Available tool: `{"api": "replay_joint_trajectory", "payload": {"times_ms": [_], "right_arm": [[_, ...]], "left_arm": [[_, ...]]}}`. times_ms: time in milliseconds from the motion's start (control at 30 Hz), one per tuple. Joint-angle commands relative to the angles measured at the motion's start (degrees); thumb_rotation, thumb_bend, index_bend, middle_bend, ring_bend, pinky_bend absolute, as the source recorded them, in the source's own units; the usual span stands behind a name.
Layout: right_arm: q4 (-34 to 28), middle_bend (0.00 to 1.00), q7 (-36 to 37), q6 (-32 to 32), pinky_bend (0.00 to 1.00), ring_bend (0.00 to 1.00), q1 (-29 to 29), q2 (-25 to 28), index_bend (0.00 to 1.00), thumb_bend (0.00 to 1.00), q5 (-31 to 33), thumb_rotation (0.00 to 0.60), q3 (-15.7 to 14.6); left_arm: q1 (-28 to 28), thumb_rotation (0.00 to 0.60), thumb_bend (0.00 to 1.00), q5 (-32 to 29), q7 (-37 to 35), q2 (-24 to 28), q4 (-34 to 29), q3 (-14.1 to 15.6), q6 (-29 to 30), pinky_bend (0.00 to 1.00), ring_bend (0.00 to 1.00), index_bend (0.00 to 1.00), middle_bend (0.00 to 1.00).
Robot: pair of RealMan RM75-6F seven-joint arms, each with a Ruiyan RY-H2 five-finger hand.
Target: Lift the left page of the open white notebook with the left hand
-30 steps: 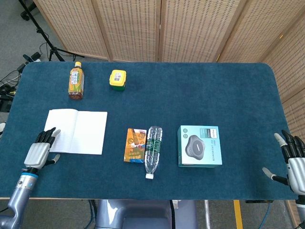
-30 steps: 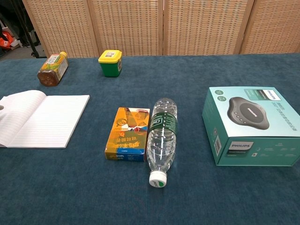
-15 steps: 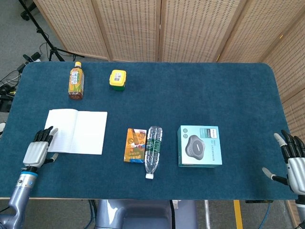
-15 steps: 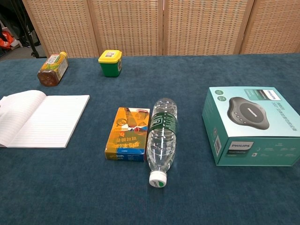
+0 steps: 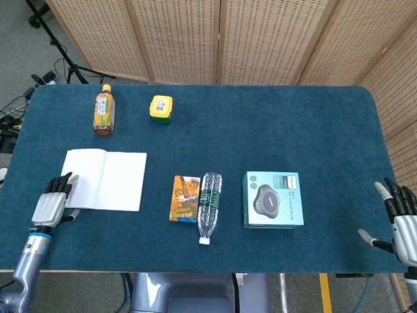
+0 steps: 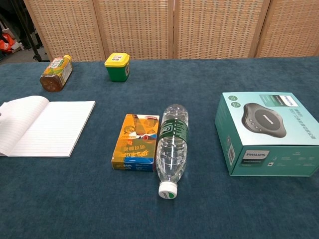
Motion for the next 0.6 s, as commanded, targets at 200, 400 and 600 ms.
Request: {"api": "replay_joint_trajectory", "payload": {"times_ms": [200, 400, 600], "right_arm": [[0.01, 0.00, 0.29, 0.00, 0.00, 0.00, 0.01, 0.03, 0.00, 0.00, -0.07, 0.600, -0.04], [0.04, 0.00, 0.31, 0.07, 0.00, 0.00, -0.02, 0.04, 0.00, 0.00, -0.06, 0.600, -0.04], [-0.05, 0.00, 0.58, 0.00, 0.00, 0.00, -0.06, 0.14, 0.00, 0.00, 0.29, 0.600, 0.07]], "left_arm": [[-0.18, 0.600, 0.50, 0.27, -0.39, -0.43, 0.84, 0.00, 0.51, 0.00, 0.00, 0.00, 0.00], [0.02, 0.600, 0.50, 1.16, 0.36, -1.00, 2.15, 0.28, 2.50, 0.00, 0.00, 0.00, 0.00], [0.25, 0.600, 0.50, 4.56, 6.64, -2.29, 5.28, 0.81, 10.49, 0.00, 0.00, 0.00, 0.00]]}}
